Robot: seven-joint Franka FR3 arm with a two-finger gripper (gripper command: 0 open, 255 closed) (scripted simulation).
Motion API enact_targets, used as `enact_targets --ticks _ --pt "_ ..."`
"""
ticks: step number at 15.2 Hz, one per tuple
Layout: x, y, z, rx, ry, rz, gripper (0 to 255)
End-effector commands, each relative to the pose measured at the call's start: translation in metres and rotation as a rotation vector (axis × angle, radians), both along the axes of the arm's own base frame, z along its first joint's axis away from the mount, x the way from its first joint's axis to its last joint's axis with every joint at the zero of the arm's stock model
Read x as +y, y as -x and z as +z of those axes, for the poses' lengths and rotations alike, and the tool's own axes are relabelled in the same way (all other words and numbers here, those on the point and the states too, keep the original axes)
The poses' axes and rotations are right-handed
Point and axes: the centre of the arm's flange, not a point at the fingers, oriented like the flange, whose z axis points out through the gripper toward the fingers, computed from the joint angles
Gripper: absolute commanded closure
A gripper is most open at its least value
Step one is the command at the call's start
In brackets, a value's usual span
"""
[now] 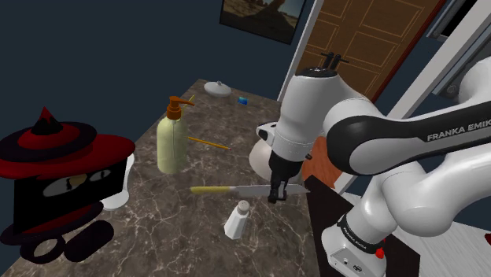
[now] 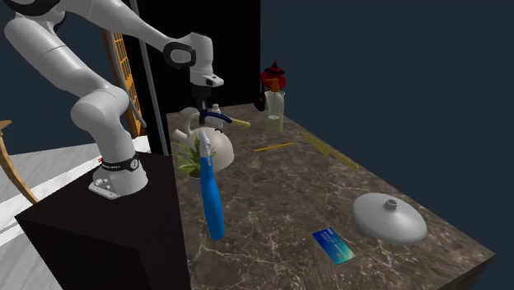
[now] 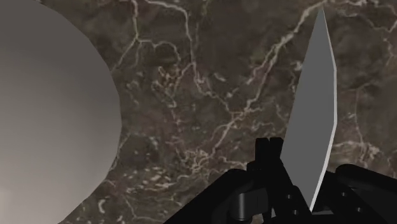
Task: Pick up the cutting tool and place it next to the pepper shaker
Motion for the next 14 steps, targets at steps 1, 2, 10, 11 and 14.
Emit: enact_targets --ticks 1,2,10,11,14 --pt "0.0 0.0 -0.01 -0.001 0.0 0.0 255" --pt "0.0 0.0 -0.016 -0.001 0.0 0.0 255" --pt "0.0 0.0 -0.031 -0.001 0.0 0.0 255" --pt "0.0 0.0 -0.031 -0.001 0.0 0.0 255" --pt "0.0 0.0 -0.031 -0.001 0.0 0.0 0"
